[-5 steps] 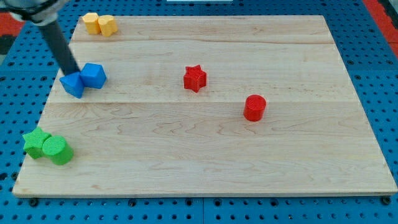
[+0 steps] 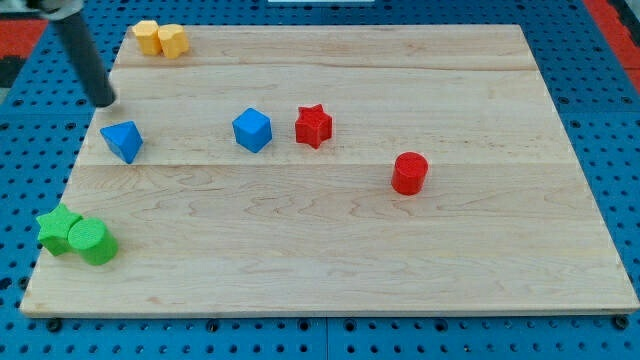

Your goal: Push the blue triangle above the blue cube

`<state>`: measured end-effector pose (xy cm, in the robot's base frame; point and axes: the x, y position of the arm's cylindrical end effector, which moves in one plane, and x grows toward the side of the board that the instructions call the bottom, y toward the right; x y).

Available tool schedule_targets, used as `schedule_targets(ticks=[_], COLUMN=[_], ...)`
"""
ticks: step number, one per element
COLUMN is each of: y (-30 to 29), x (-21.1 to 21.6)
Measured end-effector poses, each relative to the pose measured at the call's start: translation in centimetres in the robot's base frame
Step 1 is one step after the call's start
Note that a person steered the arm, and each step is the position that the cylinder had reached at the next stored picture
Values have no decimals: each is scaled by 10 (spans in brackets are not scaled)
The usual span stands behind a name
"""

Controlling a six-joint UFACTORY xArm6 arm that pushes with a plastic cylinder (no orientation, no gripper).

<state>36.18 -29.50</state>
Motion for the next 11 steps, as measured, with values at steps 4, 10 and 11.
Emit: schedule_targets(ticks=[4, 10, 11], y=[137, 179, 185], x=[58, 29, 70])
